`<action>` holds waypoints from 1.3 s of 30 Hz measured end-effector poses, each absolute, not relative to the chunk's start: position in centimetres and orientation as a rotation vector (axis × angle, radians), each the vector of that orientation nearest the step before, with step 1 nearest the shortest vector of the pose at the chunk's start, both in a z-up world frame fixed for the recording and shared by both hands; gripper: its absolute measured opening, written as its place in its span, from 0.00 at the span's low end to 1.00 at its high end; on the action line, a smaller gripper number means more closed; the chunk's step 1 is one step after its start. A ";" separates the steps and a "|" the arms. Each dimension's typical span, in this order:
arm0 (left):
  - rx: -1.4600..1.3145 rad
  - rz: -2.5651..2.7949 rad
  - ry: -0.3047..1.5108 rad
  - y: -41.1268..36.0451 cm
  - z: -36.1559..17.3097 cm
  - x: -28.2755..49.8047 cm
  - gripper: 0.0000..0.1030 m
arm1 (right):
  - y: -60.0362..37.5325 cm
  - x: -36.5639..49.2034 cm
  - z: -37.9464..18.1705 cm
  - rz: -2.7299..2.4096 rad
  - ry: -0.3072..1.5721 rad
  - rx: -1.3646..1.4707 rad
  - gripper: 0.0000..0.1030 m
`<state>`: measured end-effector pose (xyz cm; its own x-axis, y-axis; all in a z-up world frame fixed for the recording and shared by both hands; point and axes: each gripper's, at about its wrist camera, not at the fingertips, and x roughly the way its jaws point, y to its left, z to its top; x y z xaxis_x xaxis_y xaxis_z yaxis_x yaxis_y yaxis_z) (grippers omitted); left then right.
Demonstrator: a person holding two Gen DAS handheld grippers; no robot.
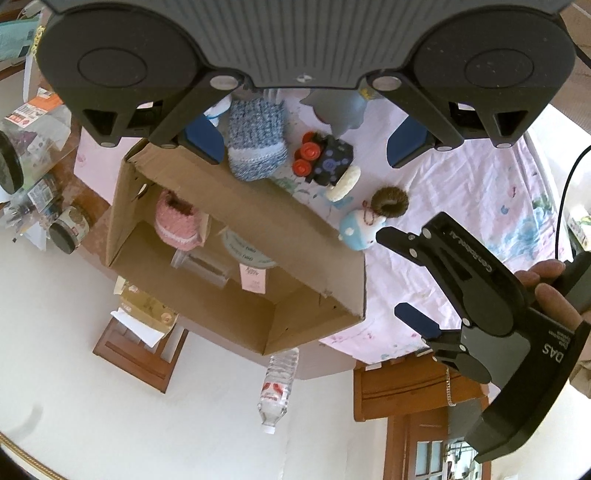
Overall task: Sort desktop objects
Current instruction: 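Move left tool to the brown hair tie while right tool approaches the grey cat figurine, then grasp the brown hair tie with left tool while right tool grasps the grey cat figurine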
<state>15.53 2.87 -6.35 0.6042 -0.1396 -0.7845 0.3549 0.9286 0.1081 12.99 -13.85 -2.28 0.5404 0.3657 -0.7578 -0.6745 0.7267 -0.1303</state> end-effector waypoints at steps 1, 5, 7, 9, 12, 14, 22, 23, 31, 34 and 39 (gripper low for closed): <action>0.263 -0.282 0.883 2.8 -6.6 15.3 0.91 | -13.8 12.9 -2.4 0.643 0.780 -0.442 0.94; 0.270 -0.254 0.892 2.3 -8.0 14.5 0.91 | -13.9 12.6 -3.0 0.642 0.790 -0.439 0.94; 0.275 -0.229 0.902 2.0 -8.8 14.3 0.89 | -13.9 12.5 -3.3 0.644 0.798 -0.435 0.94; 0.248 -0.216 0.917 2.0 -9.5 14.1 0.88 | -13.9 12.3 -3.6 0.646 0.802 -0.440 0.94; 0.217 -0.213 0.931 1.9 -10.3 14.0 0.79 | -13.9 12.2 -4.0 0.651 0.810 -0.445 0.94; 0.205 -0.209 0.941 1.8 -10.8 14.1 0.71 | -14.0 12.1 -4.2 0.656 0.814 -0.443 0.94; 0.160 -0.183 0.983 1.7 -12.5 14.9 0.57 | -14.4 11.9 -4.7 0.669 0.827 -0.444 0.94; 0.157 -0.180 0.987 1.7 -12.6 15.0 0.54 | -14.4 12.0 -4.8 0.670 0.829 -0.444 0.94; 0.104 -0.171 1.006 1.8 -13.3 15.3 0.38 | -14.7 12.3 -5.2 0.695 0.844 -0.458 0.94; 0.091 -0.167 1.008 1.8 -13.3 15.2 0.37 | -14.7 12.5 -5.3 0.705 0.849 -0.462 0.94; 0.070 -0.160 1.017 1.9 -13.2 14.9 0.32 | -14.5 13.1 -5.8 0.742 0.859 -0.480 0.94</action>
